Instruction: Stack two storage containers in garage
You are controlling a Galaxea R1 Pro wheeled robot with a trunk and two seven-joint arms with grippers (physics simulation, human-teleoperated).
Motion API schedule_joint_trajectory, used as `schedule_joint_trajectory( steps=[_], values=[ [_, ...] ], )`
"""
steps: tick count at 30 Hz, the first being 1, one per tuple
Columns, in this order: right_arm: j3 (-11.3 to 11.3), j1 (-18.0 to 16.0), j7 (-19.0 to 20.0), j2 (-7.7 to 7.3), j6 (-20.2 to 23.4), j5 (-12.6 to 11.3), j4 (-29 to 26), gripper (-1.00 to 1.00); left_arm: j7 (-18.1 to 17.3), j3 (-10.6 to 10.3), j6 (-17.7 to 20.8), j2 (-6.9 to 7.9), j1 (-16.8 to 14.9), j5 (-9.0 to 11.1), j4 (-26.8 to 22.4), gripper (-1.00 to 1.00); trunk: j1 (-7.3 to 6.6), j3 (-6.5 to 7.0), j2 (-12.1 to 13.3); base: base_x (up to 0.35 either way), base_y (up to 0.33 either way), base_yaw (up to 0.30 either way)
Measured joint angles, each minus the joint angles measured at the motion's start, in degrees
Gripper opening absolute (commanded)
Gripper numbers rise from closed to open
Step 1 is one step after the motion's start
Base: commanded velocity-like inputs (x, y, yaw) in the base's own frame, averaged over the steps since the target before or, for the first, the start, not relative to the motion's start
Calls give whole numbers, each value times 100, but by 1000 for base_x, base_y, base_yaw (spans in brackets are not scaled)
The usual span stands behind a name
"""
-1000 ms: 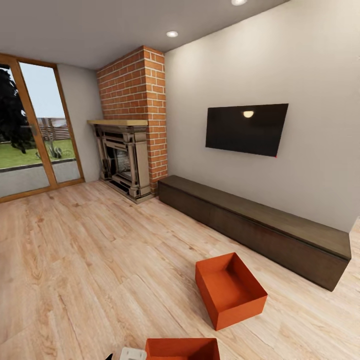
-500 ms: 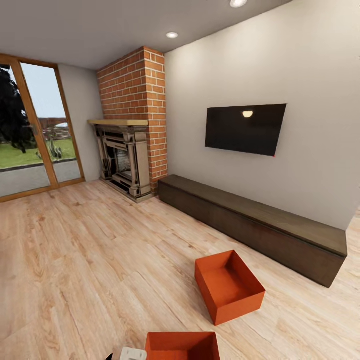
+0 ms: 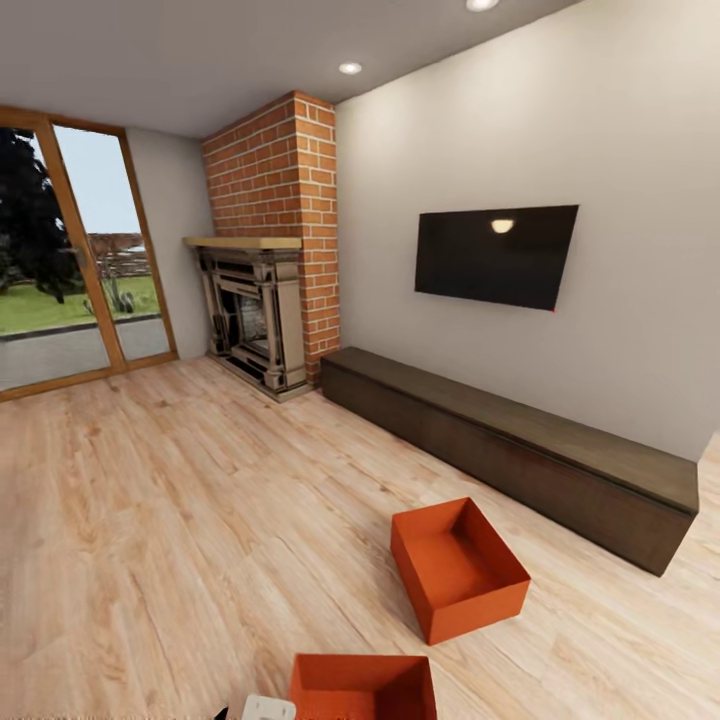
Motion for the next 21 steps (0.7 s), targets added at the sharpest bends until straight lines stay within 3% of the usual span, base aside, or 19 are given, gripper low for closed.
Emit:
schedule_joint_trajectory(
  steps=[14, 21],
  values=[
    [-5, 0, 0, 0, -7, 0, -1, 100, 0, 2, 0, -1, -4, 0, 1, 100, 0, -37, 0, -1, -124, 48],
    [1, 1, 1, 0, -14, 0, -1, 100, -13, 3, -4, -1, -1, 0, 1, 100, 0, -38, 0, 0, -33, 2]
  ],
)
